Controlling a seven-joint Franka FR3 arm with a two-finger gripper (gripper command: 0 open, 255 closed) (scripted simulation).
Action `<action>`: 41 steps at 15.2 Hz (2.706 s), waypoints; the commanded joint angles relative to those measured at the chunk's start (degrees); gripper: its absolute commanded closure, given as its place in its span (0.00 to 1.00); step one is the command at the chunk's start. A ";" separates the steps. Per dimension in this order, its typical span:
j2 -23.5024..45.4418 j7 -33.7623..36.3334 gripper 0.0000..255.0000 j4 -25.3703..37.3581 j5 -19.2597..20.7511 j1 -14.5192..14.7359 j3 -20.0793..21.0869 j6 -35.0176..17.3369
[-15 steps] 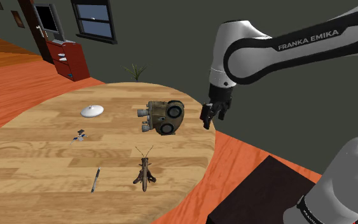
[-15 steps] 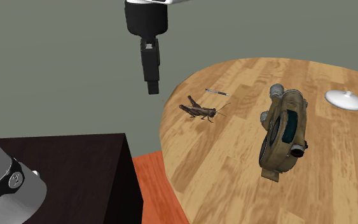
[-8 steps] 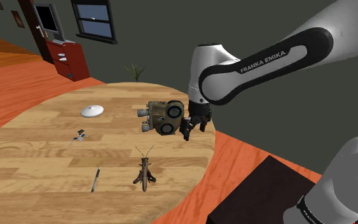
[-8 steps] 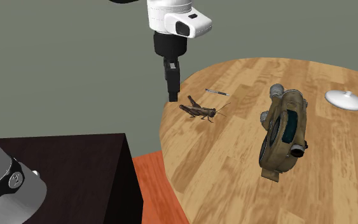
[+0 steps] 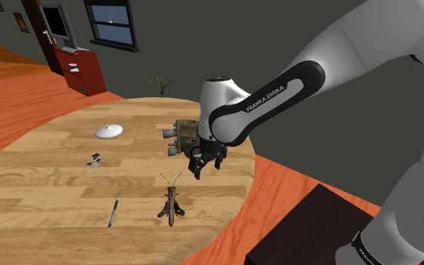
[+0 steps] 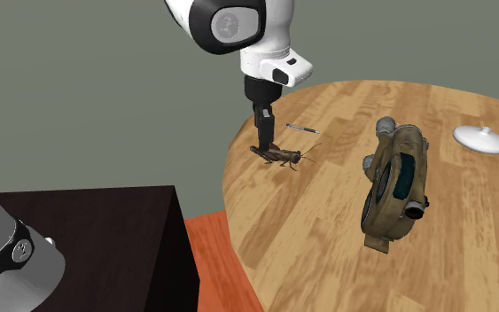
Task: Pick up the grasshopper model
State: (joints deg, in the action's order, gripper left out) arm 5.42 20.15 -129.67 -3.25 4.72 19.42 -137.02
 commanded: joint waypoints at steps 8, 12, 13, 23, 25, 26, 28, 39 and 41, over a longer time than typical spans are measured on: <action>21.00 8.47 0.00 15.48 7.22 5.15 -1.88 -6.13; 29.87 10.82 0.00 24.31 8.92 8.07 -3.28 -6.70; 31.03 11.05 0.00 25.56 9.05 8.47 -3.48 -6.68; 35.67 11.38 1.00 26.53 10.07 9.39 -4.58 -10.34; 35.72 11.37 1.00 26.54 10.08 9.38 -4.59 -10.38; 35.72 11.36 1.00 26.53 10.08 9.38 -4.59 -10.39; 35.68 11.35 1.00 26.47 10.08 9.36 -4.59 -10.42; 31.36 11.07 1.00 25.60 9.13 8.53 -3.56 -6.97; 30.22 10.98 1.00 25.48 8.85 8.32 -3.29 -5.96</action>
State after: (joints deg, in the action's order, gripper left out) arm 36.26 31.21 -104.07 5.76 13.18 15.99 -143.47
